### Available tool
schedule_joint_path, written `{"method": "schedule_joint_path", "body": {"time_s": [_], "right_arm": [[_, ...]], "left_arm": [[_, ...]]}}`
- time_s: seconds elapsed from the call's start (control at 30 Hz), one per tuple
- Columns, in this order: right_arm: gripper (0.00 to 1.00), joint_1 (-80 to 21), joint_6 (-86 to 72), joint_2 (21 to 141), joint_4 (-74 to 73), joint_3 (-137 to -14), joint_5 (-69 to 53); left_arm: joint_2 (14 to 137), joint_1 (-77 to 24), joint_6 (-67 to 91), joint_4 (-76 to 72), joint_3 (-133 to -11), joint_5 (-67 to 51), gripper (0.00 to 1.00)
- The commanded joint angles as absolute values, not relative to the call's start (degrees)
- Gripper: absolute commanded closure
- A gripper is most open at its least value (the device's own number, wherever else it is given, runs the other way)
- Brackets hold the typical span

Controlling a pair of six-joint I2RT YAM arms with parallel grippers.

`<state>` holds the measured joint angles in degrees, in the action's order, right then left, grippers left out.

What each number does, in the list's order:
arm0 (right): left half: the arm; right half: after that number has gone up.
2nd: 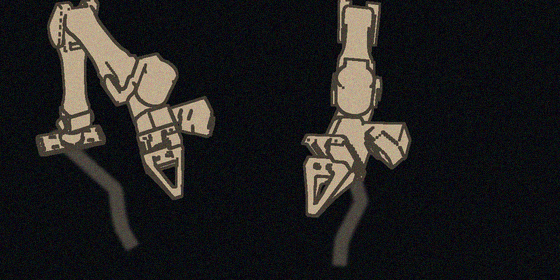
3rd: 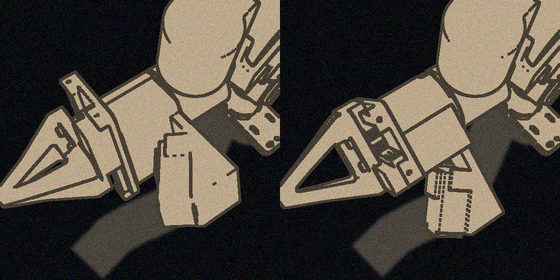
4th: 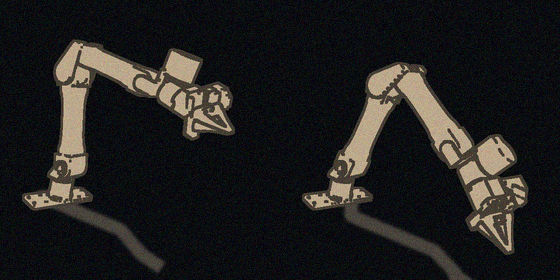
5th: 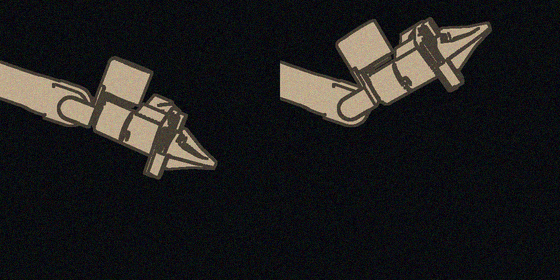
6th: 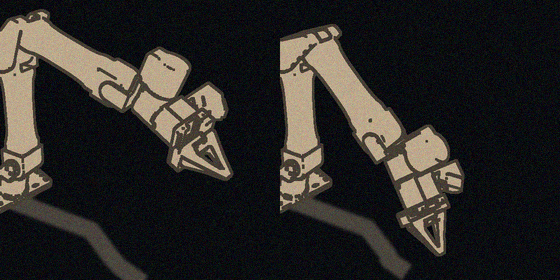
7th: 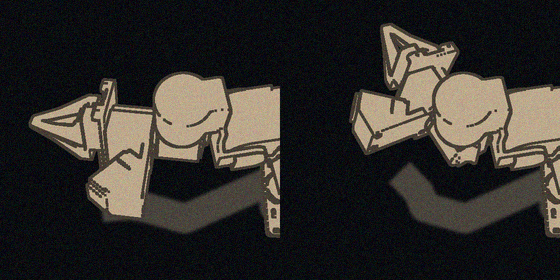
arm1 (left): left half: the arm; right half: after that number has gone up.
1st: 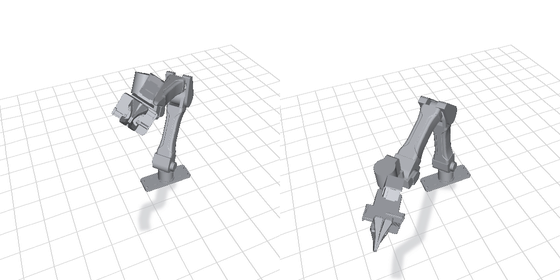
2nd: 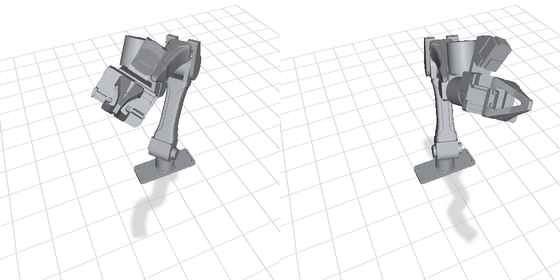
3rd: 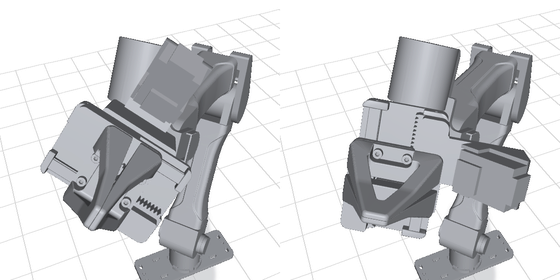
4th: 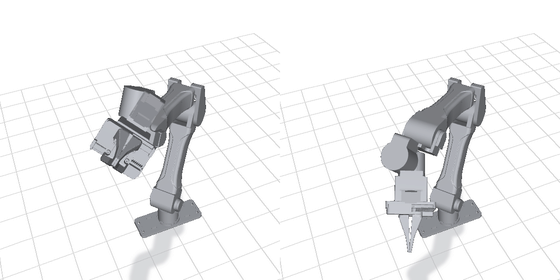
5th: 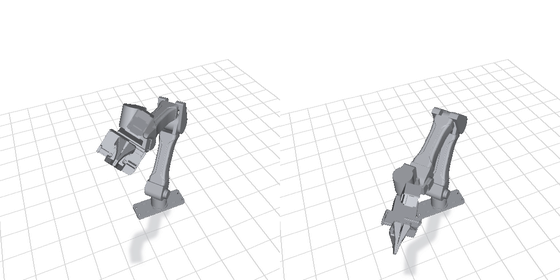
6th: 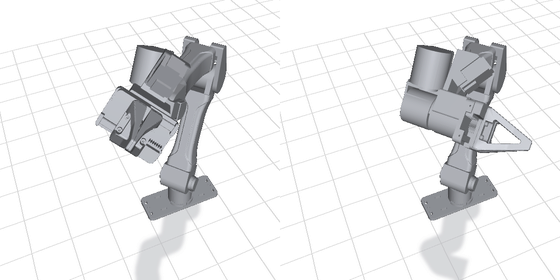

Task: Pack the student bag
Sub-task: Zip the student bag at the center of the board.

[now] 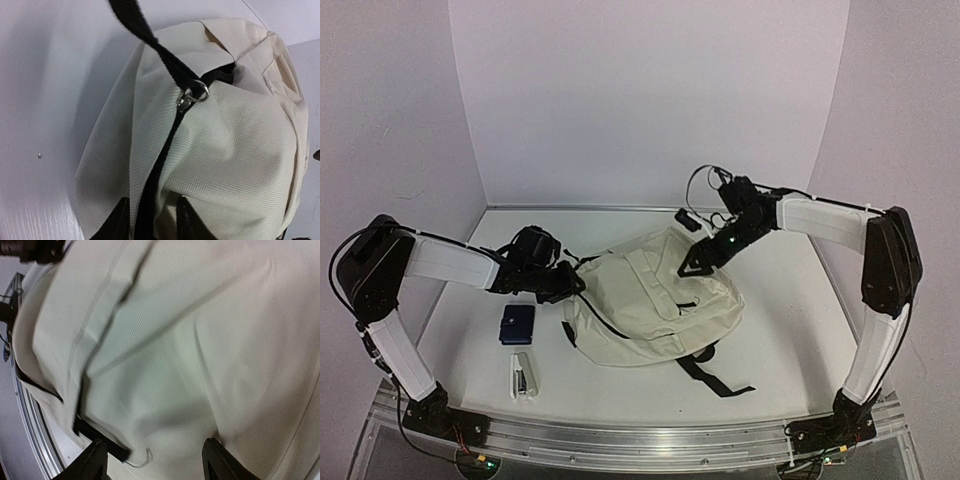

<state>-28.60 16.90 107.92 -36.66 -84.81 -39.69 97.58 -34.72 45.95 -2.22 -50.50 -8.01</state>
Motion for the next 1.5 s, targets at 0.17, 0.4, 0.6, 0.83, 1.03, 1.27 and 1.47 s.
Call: {"method": "schedule_joint_path", "body": {"time_s": [0.17,0.4,0.6,0.83,1.03,1.27,1.47], "right_arm": [[0.34,-37.41,-1.54,124.31,-30.16,-112.5,-38.75],[0.34,-41.76,-6.78,136.86,-26.39,-127.4,-36.37],[0.34,-42.12,-5.24,139.62,-25.57,-128.4,-30.63],[0.39,-38.53,1.33,130.95,-24.88,-106.71,-25.49],[0.45,-36.95,3.72,124.35,-24.32,-92.61,-26.79],[0.42,-36.9,2.19,119.35,-23.11,-92.59,-28.02],[0.38,-36.96,-10.78,121.55,-16.2,-99.89,-29.62]], "left_arm": [[86.8,-33.23,45.08,-5.61,-46.62,-5.03,0.51],[89.19,-30.55,48.52,-12.81,-44.78,-9.61,0.52],[95.0,-30.24,49.7,-19.17,-45.4,-14.45,0.64],[99.32,-30.34,50.28,-24.74,-45.99,-18.71,0.87],[101.24,-31.45,48.32,-25.21,-47.81,-20.75,0.95],[101.6,-36.16,43.25,-21.31,-51.67,-19.77,0.99],[100.34,-39.09,41.04,-17.51,-53.01,-15.56,1.0]]}}
